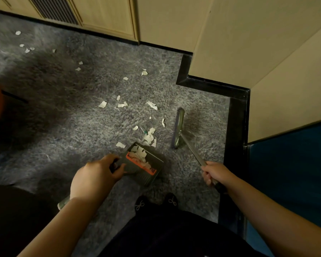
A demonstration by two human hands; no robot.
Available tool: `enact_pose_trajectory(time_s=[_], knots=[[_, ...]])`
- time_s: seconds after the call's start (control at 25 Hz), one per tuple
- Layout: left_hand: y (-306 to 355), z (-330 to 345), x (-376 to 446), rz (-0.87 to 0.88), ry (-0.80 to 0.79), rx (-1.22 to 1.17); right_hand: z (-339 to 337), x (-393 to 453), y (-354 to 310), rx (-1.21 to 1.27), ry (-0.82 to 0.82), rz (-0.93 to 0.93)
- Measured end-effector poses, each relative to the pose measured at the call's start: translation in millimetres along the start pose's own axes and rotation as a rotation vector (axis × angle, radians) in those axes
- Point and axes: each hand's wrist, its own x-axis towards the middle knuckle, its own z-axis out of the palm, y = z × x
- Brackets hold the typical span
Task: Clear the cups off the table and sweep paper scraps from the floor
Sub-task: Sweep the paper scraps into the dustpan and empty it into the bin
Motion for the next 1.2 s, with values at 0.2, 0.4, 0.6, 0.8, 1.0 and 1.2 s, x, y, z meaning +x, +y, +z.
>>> enact_pose_trajectory(time_s=[0.2, 0.4, 0.6, 0.8, 1.0, 1.2], knots=[[-41, -3, 17, -0.018, -0.028, -0.048, 31, -9, -4, 0.005, 0.035, -0.041], [-67, 3, 34, -0.021, -0.026, -0.055, 54, -1, -18, -0.07, 0.048, -0.068], [-62, 13, 75, -0.113, -0.059, -0.063, 55, 18, -61, -0.139, 0.041, -0.101], [-32, 16, 139, -0.155, -0.048, -0.061, 28, 41, -120, -0.257, 0.081, -0.099], [-13, 9, 182, -0.113, -0.07, 0.01, -6, 58, -173, -0.374, 0.136, -0.149], [-2, 1, 204, -0.118, -0.106, 0.04, -33, 98, -212, -0.436, 0.154, -0.136]])
